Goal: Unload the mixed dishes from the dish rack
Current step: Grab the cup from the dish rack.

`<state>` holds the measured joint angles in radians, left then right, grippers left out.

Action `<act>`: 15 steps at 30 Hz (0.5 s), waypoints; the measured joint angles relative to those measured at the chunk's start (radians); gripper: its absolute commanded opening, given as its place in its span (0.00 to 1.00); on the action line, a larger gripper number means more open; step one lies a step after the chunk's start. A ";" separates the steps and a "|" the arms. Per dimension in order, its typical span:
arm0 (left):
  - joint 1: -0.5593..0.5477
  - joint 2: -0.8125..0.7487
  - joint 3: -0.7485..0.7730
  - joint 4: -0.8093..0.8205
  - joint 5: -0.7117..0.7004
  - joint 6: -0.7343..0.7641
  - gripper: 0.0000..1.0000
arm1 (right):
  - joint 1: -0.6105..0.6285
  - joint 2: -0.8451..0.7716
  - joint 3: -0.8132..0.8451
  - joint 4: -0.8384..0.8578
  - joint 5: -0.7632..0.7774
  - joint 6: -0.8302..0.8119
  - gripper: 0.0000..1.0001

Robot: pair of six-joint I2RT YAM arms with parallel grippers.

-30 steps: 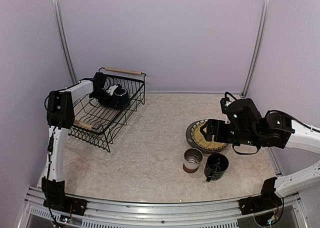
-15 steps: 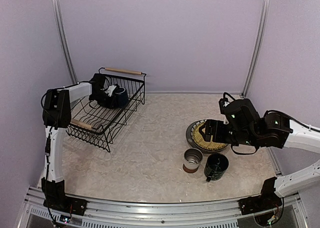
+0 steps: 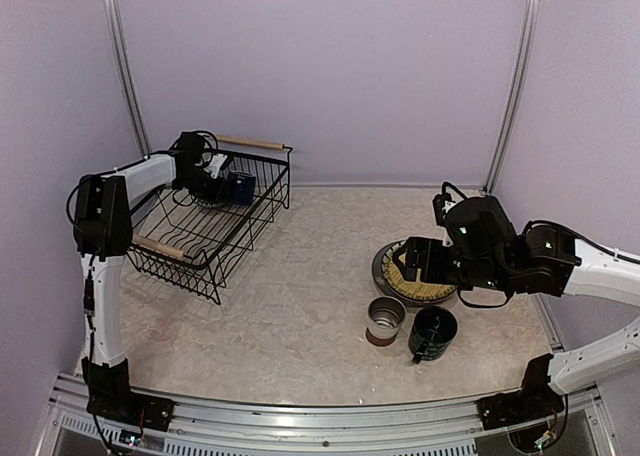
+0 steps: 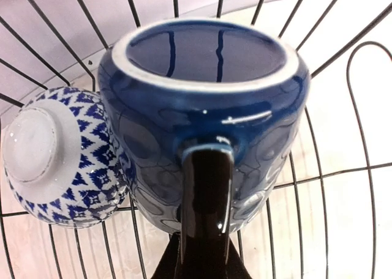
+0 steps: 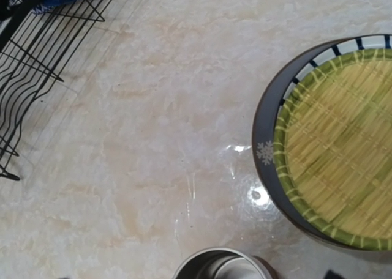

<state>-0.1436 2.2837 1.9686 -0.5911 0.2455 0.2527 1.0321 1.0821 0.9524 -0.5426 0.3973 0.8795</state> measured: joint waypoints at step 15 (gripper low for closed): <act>0.000 -0.071 -0.002 -0.029 0.030 -0.026 0.00 | 0.000 0.035 0.000 0.038 -0.018 -0.026 0.87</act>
<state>-0.1436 2.2124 1.9663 -0.6197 0.2756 0.2268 1.0325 1.1172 0.9520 -0.5049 0.3790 0.8536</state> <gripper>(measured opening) 0.118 0.872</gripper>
